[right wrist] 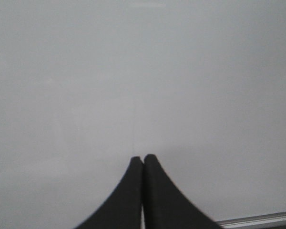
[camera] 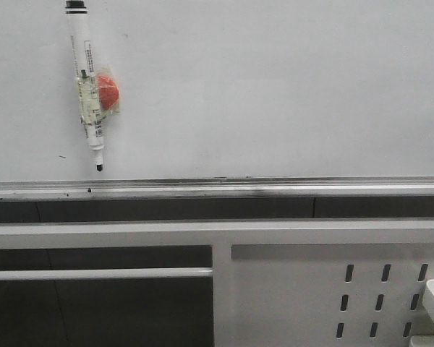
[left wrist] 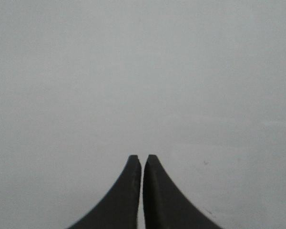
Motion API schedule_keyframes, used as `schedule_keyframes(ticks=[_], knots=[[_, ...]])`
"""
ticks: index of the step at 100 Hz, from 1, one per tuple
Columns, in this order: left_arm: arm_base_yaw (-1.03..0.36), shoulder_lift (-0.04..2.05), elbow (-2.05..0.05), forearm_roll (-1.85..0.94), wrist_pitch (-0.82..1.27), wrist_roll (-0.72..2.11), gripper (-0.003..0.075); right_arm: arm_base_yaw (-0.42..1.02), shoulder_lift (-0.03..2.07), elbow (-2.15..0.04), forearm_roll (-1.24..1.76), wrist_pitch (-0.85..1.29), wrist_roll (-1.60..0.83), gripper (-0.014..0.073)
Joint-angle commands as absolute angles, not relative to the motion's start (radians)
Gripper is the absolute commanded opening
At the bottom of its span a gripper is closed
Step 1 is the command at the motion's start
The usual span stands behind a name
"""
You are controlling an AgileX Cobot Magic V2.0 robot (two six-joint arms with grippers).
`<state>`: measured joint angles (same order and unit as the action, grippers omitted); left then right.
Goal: Write number 1 on whiteboard
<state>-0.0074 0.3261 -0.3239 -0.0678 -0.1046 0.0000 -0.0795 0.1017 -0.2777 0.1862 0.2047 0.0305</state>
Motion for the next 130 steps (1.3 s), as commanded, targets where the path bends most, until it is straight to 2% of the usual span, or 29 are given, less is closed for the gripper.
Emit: schedule_keyframes(ticks=[1,20,27,34,42,51,56,68,83,112,130], knots=[[-0.005,0.371,-0.359,-0.077,-0.22,0.0,-0.002,-0.08,0.13,-0.313,0.229,0.107,0.032,-0.0069],[-0.01,0.464,-0.359,-0.03,-0.209,-0.006,-0.0015,-0.069,0.209,-0.367,0.244,0.342,0.029,-0.0069],[-0.025,0.507,-0.363,-0.022,-0.175,0.0,0.0009,-0.057,0.251,-0.402,0.246,0.395,0.018,-0.0069],[-0.047,0.552,-0.363,-0.016,-0.168,0.0,0.0062,-0.039,0.295,-0.432,0.258,0.451,0.018,-0.0069],[-0.092,0.595,-0.363,-0.016,-0.195,0.0,0.0158,-0.023,0.336,-0.439,0.259,0.502,0.018,-0.0069],[-0.152,0.636,-0.363,-0.016,-0.255,-0.006,0.0272,-0.016,0.368,-0.433,0.26,0.502,0.018,-0.0069],[-0.182,0.651,-0.363,-0.014,-0.284,0.0,0.0307,-0.016,0.382,-0.422,0.26,0.482,0.018,-0.0069],[-0.222,0.691,-0.363,-0.012,-0.424,-0.011,0.0292,-0.016,0.414,-0.398,0.273,0.453,0.022,-0.0069],[-0.285,0.72,-0.363,-0.021,-0.391,-0.164,0.0262,-0.006,0.436,-0.398,0.273,0.429,-0.027,-0.0069],[-0.574,0.818,-0.282,0.0,-0.435,-0.174,0.0263,0.072,0.436,-0.408,0.273,0.418,-0.074,-0.0069],[-0.655,0.959,-0.221,-0.036,-0.63,-0.17,0.0263,0.131,0.436,-0.41,0.273,0.401,-0.074,-0.0069]])
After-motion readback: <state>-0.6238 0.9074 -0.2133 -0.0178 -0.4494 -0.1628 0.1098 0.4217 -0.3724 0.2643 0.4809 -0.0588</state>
